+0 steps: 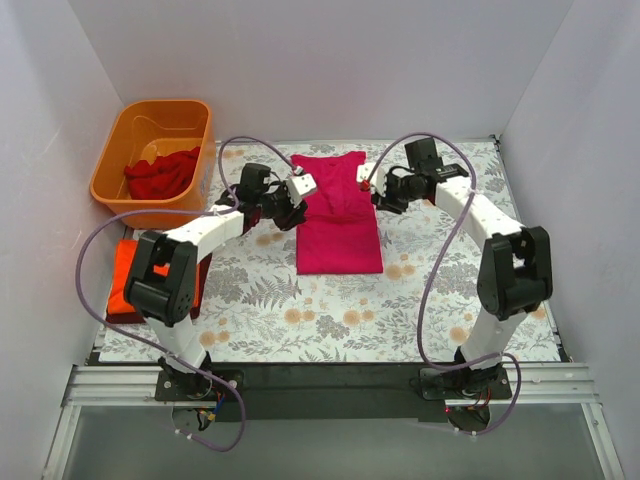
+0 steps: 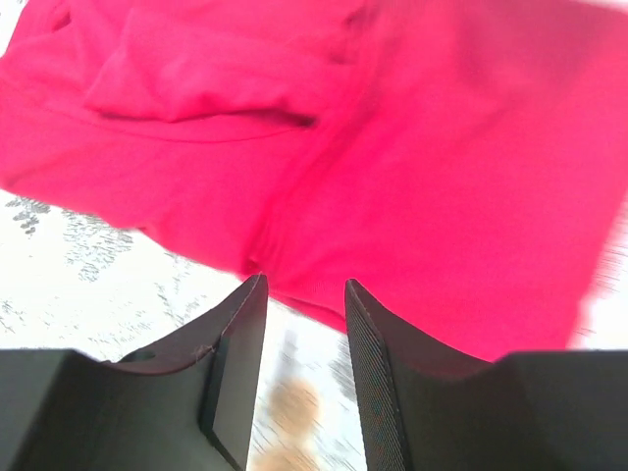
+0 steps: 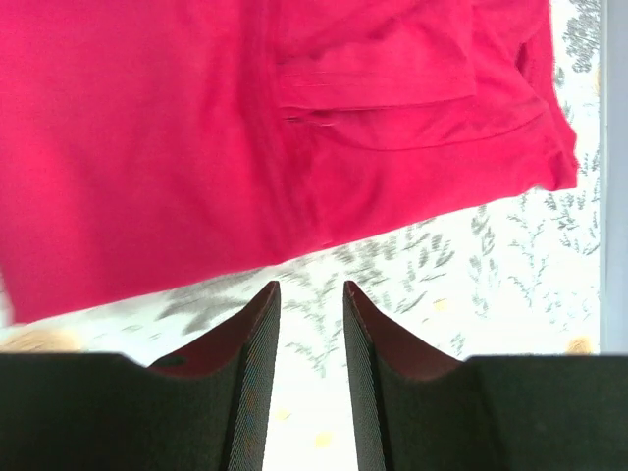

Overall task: Fold and stack the t-shirts
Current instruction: Fold the tshirt

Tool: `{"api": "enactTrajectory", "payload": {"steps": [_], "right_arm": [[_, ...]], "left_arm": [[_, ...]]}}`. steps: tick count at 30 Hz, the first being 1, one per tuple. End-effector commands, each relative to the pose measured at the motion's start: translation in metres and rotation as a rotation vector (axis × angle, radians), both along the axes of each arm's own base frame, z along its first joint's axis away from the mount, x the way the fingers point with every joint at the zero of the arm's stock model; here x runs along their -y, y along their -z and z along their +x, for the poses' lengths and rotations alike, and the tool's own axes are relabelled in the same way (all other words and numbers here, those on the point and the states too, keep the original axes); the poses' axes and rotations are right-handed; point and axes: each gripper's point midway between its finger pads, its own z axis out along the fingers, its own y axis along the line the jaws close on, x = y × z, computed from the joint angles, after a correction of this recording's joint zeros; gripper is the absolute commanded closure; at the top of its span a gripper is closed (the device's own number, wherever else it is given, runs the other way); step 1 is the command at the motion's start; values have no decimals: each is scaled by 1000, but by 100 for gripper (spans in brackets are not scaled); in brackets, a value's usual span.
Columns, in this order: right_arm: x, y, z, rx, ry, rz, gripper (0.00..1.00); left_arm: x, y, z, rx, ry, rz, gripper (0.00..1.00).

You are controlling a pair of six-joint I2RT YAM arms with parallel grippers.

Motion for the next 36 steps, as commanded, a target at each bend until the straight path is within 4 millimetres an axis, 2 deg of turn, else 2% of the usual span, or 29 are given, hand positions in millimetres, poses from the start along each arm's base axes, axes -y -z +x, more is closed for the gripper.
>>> {"api": "enactTrajectory", "payload": {"steps": [1,2,3,4,6,8,12,13,23,27,30,31,36], "right_arm": [[-3,-5,-57,-78,-58,25,62],[-7,-9,-71,-59,-97,26,62],[-9,-3,-82,-69,-121,20,63],[-12,11,-103,-96,-165,0,63],[-16,31,-126,-142,-198,-32,64],[-22,42,-139,-185,-210,-48,64],[-17,69,-148,-223,-217,-100,61],[-12,81,-153,-240,-213,-126,60],[2,121,-152,-216,-202,-201,57],[4,124,-148,-220,-182,-212,58],[2,112,-149,-197,-190,-194,59],[-1,102,-149,-180,-194,-175,60],[-3,79,-145,-165,-189,-142,60]], "left_arm": [[12,-37,-56,-76,107,-91,64],[12,-32,-67,-94,117,-78,64],[13,-32,-78,-90,140,-78,64],[14,-20,-92,-111,159,-62,64],[16,-14,-103,-93,184,-44,64],[16,0,-115,-107,211,-18,64],[14,20,-130,-136,227,20,62],[15,25,-133,-122,251,43,62],[11,59,-138,-123,265,130,59],[6,69,-142,-139,273,150,59],[3,74,-144,-138,274,166,60],[1,76,-145,-145,271,171,61],[-4,84,-150,-159,276,193,71]]}}
